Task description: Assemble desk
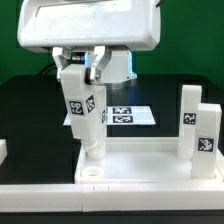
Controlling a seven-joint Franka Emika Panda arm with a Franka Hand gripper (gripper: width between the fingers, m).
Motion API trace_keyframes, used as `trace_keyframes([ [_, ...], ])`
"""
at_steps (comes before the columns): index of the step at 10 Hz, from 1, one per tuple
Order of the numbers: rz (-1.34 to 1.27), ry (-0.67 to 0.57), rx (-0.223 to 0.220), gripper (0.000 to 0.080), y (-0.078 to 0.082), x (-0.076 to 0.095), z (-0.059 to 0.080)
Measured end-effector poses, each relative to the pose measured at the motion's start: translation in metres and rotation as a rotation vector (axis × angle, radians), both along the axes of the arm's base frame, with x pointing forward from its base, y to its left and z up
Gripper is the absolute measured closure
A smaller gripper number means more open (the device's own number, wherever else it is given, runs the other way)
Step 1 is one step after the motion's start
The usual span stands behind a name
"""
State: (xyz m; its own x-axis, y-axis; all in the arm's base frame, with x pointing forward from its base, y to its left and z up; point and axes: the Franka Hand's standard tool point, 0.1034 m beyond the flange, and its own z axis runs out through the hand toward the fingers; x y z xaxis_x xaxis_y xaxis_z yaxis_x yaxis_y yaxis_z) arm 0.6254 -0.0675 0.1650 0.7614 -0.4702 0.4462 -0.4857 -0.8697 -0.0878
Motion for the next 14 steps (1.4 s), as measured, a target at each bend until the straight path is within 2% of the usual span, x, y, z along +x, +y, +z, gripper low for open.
trace_keyframes([
  [2, 0.003, -0.008, -0.005, 0.0515, 0.001, 0.001, -0.001],
  [4, 0.037, -0.103, -0.074, 0.0515, 0.001, 0.012, -0.001],
  [5, 0.072, -0.134, -0.112, 0.0515, 0.008, 0.016, -0.005],
  [7, 0.060, -0.115, -0.101, 0.0515, 0.006, 0.013, -0.007],
  [10, 0.061, -0.132, -0.110, 0.0515, 0.010, 0.010, -0.012],
  [12, 0.075, -0.134, -0.131, 0.0515, 0.016, 0.008, -0.024],
  [14, 0.074, -0.129, -0.131, 0.0515, 0.020, 0.007, -0.030],
])
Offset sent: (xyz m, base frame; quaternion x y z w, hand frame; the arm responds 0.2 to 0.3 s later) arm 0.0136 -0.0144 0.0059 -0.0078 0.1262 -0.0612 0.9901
